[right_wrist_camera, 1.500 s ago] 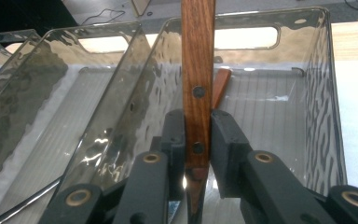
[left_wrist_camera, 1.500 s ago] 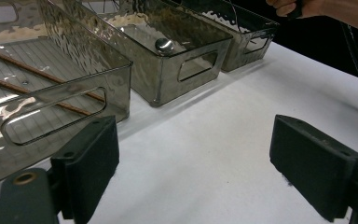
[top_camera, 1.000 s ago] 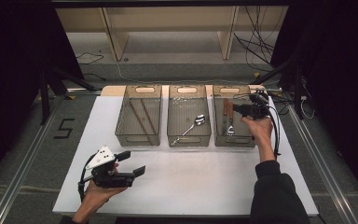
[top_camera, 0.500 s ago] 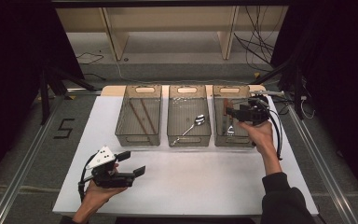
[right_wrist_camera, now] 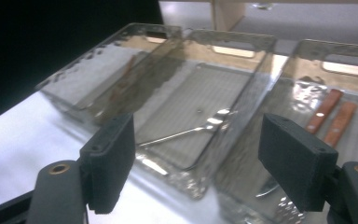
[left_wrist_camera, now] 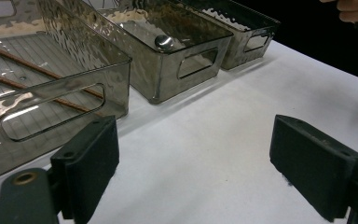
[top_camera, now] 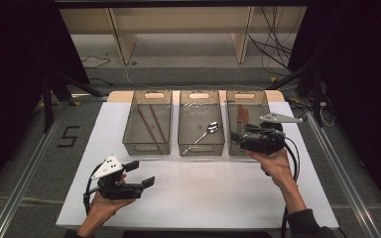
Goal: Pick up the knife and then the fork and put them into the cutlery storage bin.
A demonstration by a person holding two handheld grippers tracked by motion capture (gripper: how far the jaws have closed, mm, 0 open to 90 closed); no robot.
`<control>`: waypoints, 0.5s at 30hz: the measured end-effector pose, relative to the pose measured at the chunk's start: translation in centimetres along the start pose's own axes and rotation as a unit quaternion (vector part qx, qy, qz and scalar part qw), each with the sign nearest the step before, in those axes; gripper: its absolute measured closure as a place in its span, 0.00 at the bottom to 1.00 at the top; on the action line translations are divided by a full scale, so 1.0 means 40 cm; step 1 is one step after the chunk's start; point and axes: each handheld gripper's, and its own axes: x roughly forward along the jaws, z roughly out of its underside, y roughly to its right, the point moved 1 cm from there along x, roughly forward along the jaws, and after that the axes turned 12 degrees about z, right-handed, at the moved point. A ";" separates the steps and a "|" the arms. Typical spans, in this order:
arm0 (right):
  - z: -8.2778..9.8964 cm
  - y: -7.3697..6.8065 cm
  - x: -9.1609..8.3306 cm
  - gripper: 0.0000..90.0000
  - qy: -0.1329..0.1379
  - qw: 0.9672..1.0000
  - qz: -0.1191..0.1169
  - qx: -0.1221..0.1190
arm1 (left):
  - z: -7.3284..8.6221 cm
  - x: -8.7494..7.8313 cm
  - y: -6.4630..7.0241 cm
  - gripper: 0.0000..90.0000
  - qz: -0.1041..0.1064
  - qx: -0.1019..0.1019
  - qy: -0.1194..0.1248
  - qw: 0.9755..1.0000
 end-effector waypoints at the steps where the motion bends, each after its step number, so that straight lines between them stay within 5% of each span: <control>1: 0.008 -0.009 -0.008 0.31 0.002 1.000 -0.005 -0.004 | 0.000 0.000 0.000 0.17 0.000 0.000 0.000 1.000; 15: 0.110 -0.066 -0.073 0.27 0.020 0.999 -0.035 -0.026 | 0.001 -0.001 -0.001 0.17 0.003 -0.003 0.000 1.000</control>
